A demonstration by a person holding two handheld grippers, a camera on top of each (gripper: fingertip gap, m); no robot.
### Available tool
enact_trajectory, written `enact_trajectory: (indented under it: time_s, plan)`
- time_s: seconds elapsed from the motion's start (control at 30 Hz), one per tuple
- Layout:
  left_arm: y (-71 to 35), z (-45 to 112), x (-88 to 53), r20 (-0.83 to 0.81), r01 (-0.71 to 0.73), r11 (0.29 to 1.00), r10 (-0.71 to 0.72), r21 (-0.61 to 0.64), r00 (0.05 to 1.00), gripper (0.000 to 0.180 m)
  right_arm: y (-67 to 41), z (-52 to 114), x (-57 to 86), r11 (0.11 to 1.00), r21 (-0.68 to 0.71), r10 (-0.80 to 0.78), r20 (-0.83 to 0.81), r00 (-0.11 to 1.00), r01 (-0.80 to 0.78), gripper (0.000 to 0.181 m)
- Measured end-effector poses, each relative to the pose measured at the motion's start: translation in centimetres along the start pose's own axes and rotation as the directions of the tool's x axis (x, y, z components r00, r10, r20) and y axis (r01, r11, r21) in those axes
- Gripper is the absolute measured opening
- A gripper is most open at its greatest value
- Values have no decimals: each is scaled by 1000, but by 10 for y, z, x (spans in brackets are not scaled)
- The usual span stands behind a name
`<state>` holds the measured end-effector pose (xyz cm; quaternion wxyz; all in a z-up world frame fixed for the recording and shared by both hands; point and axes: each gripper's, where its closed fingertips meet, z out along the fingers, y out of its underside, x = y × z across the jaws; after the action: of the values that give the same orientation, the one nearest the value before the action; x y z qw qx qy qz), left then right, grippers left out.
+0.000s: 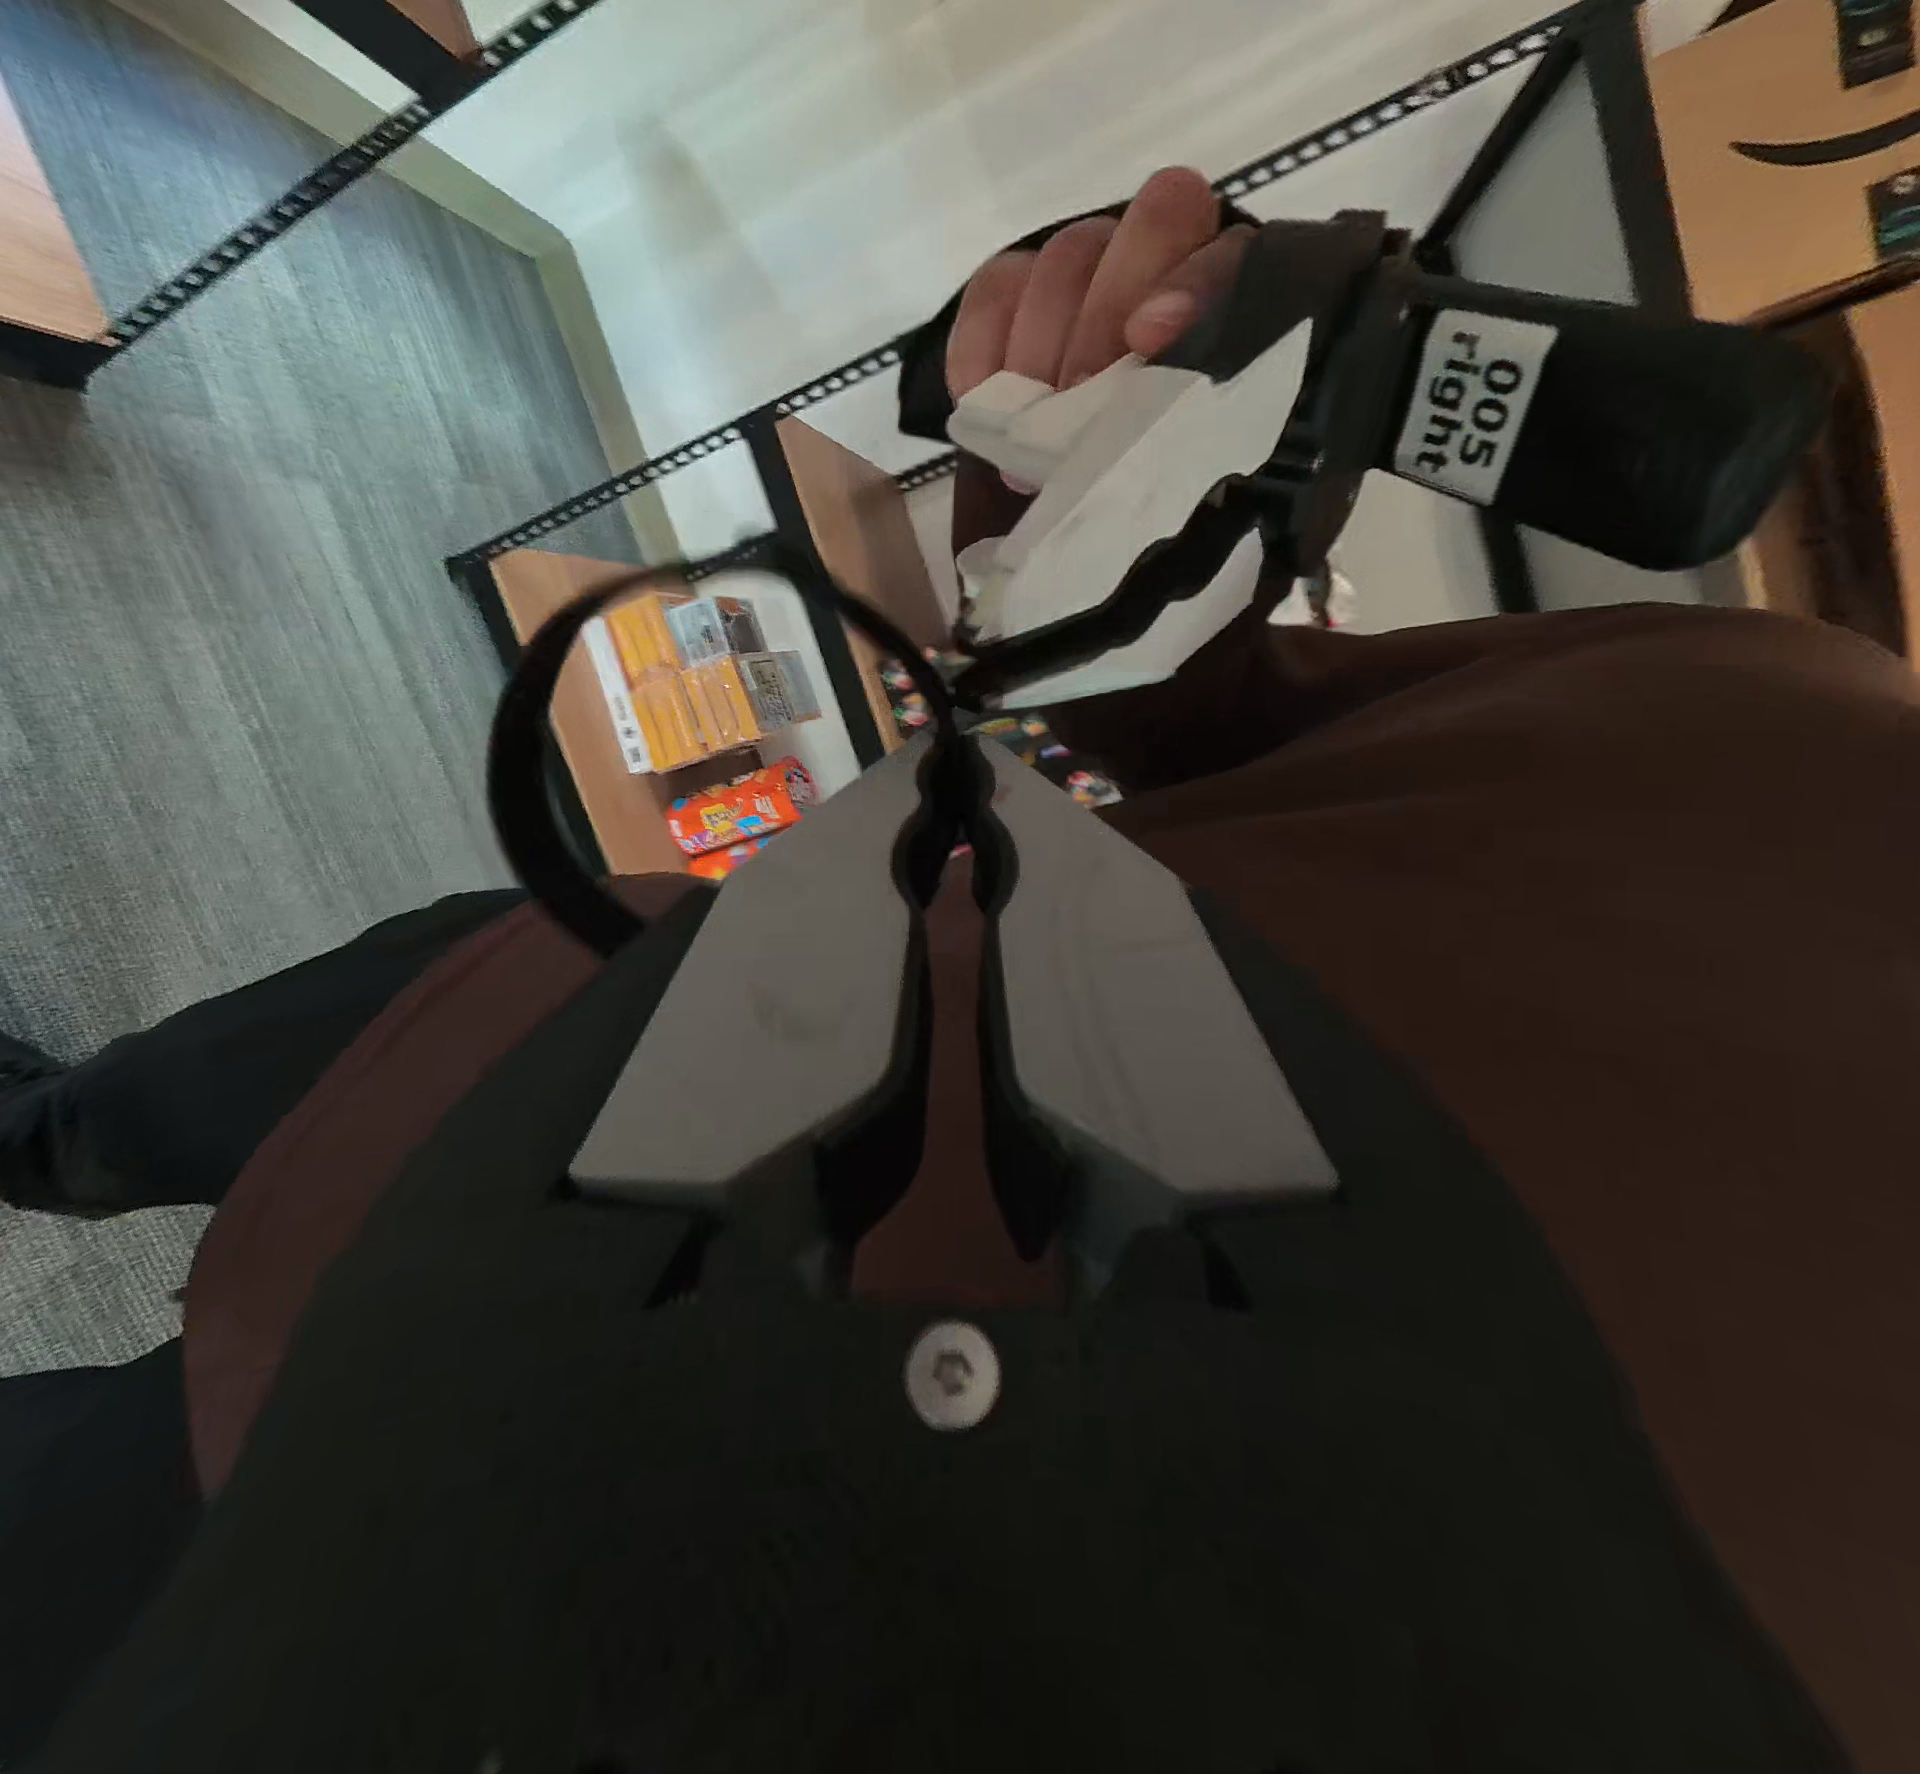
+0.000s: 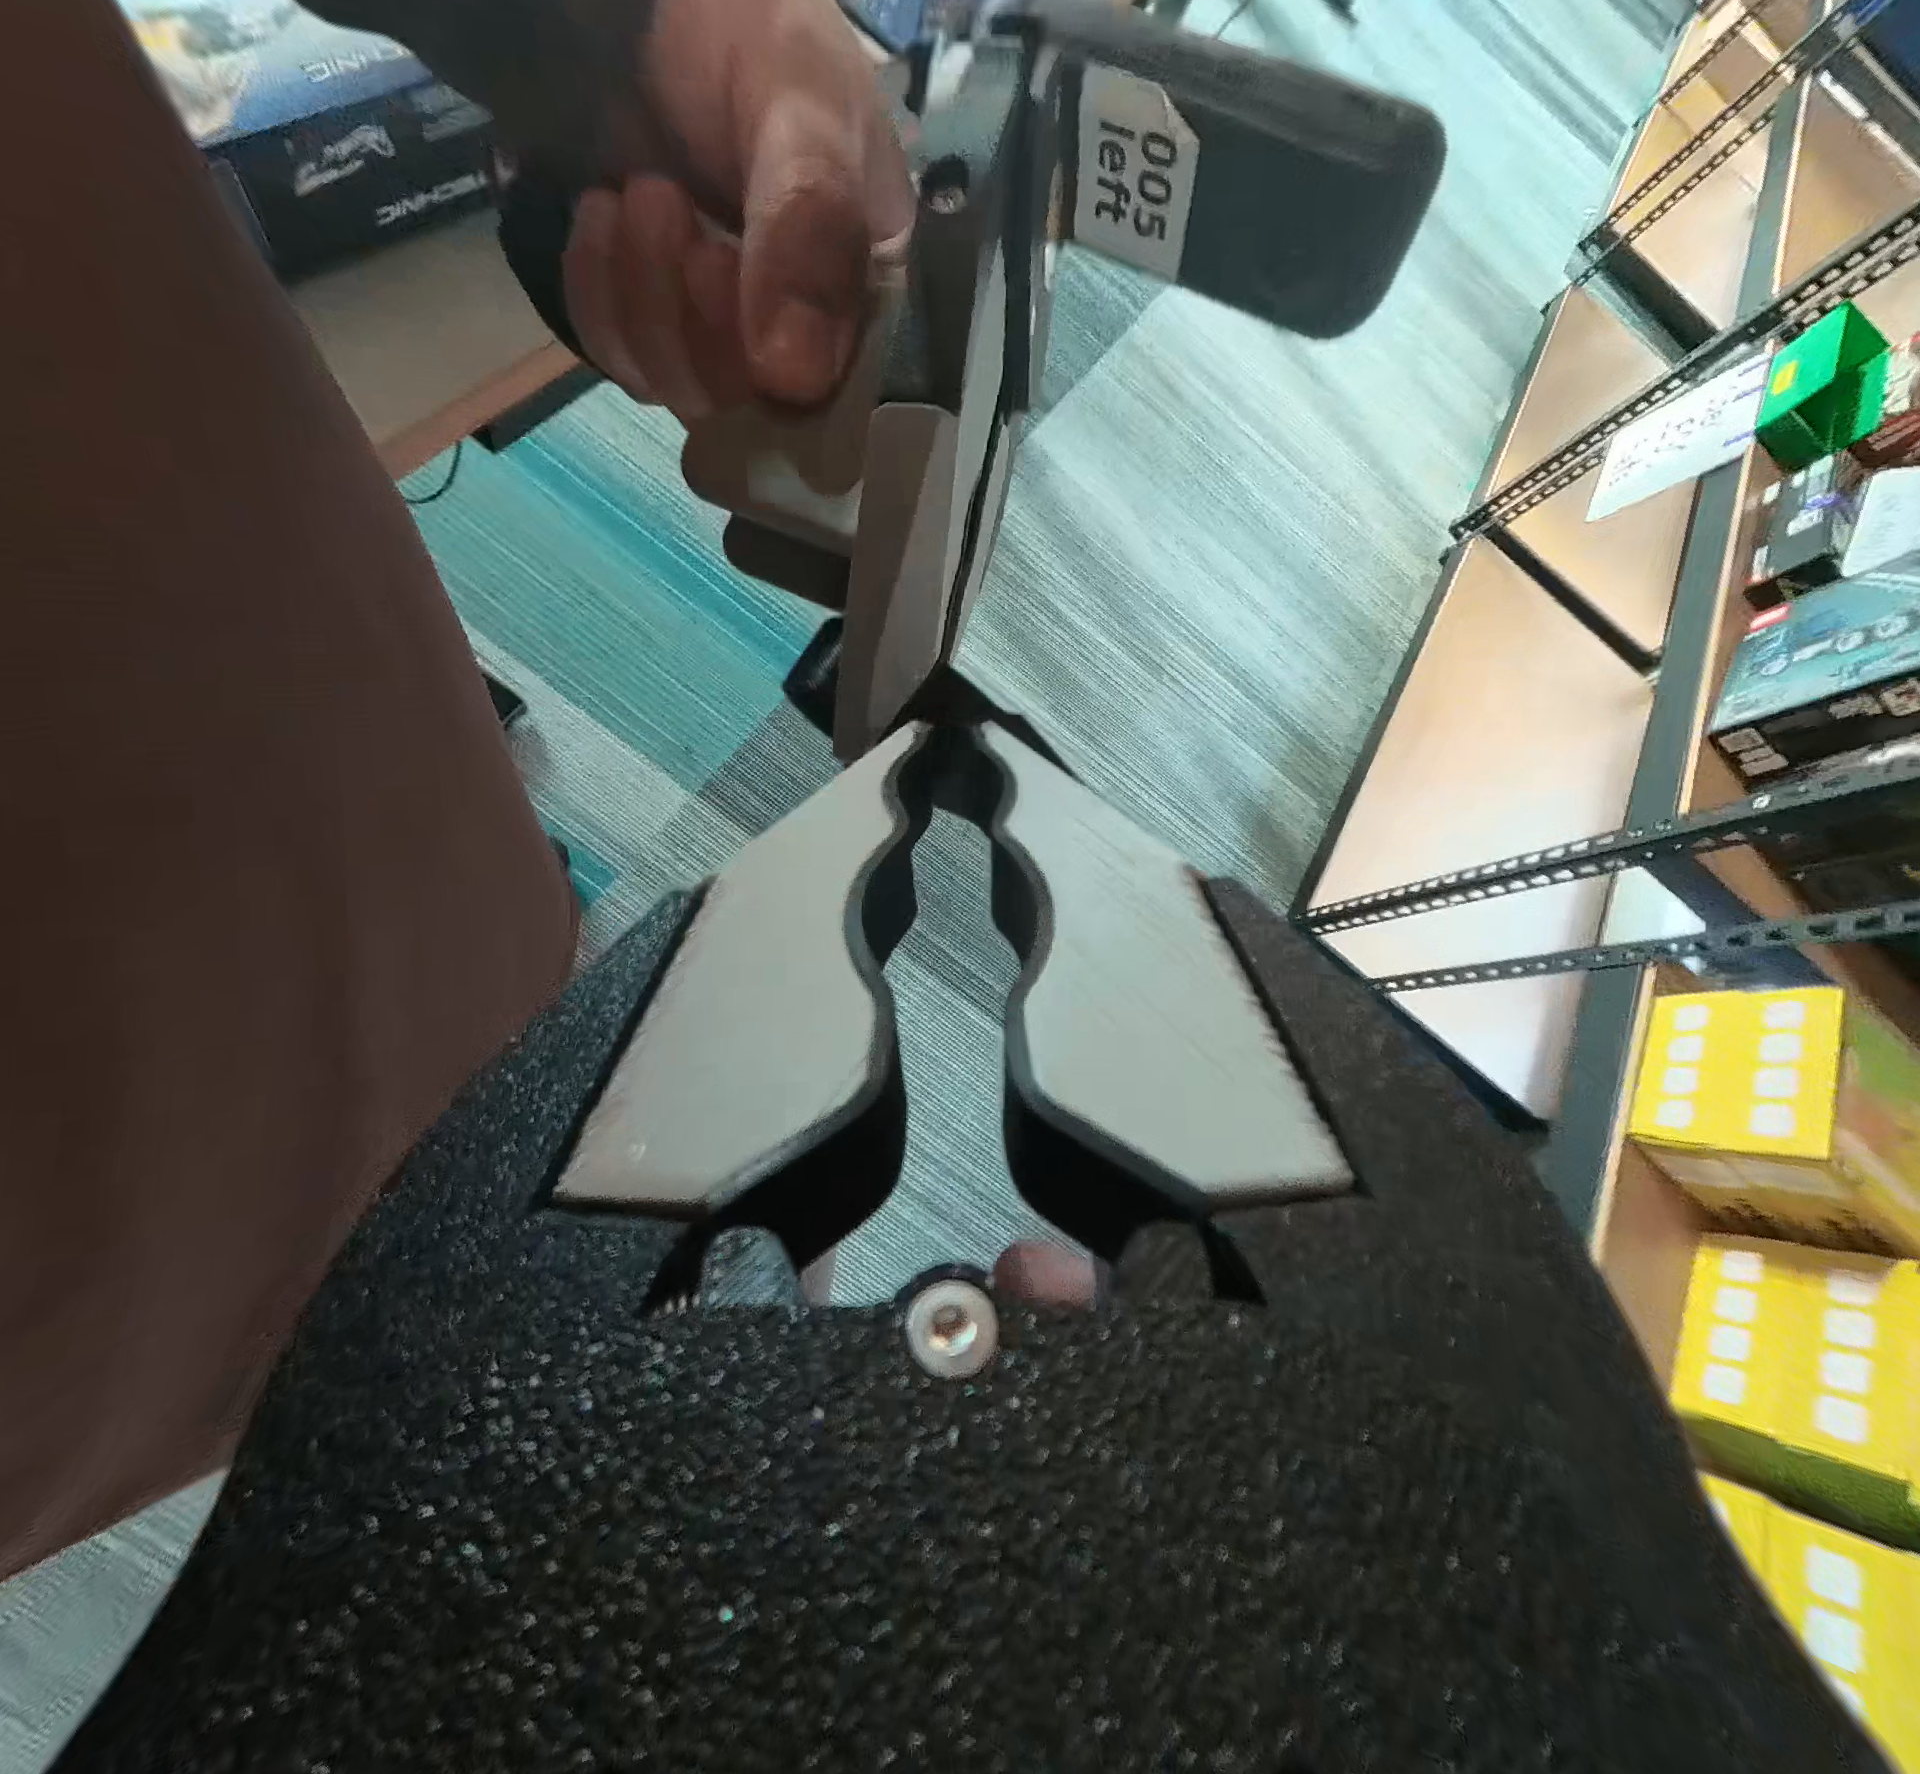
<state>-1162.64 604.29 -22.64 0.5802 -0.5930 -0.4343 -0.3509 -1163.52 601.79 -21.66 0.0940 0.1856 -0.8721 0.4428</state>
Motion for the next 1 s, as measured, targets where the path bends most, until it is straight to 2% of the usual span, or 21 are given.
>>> enact_trajectory:
  time_s: [0.07, 0.17, 0.4, 0.53, 0.63, 0.7, 0.73, 0.8, 0.87, 0.9, 1.0]
  plan:
    - [5, -17, 6, -74, 20, 1000, -20, 11, 997, 0, -17, 11, -2, 1000, -17, -12, 13, 1000, 12, 13]
    - [14, -42, 10, -112, -2, 1000, 3, 13, 994, 0, -30, 29, -6, 996, -73, -49, 32, 998, 51, 15]
    - [17, -95, 8, -109, -19, 998, 26, 67, 994, 0, -62, 75, -3, 973, -146, -177, 37, 983, 181, 5]
    - [10, -126, -2, -58, -30, 992, 37, 126, 998, 0, -78, 104, 12, 980, -111, -159, 45, 986, 163, 1]
    - [-1, -152, -20, 37, -65, 980, 59, 189, 998, 0, -85, 132, 32, 999, -40, -19, 81, 997, 22, 0]
    - [-3, -169, -43, 149, -80, 978, 51, 194, 988, 0, -84, 150, 63, 984, 51, 166, 73, 984, -169, 0]
    - [1, -177, -59, 228, -96, 981, 56, 167, 972, 0, -78, 159, 86, 957, 82, 274, 68, 959, -279, 0]
    - [6, -191, -76, 273, -81, 985, 36, 152, 961, 0, -57, 180, 134, 854, 118, 497, 97, 862, -506, 0]
    - [-7, -210, -81, 251, -95, 972, 39, 214, 967, 0, -51, 202, 159, 719, 141, 620, 313, 719, -681, 0]
    - [-18, -221, -84, 247, -105, 965, 44, 242, 968, 0, -46, 217, 176, 668, 152, 654, 347, 672, -729, 0]
    - [-59, -256, -95, 301, -242, 933, 158, 267, 941, 0, -19, 279, 213, 666, 59, 678, 370, 635, -744, 0]
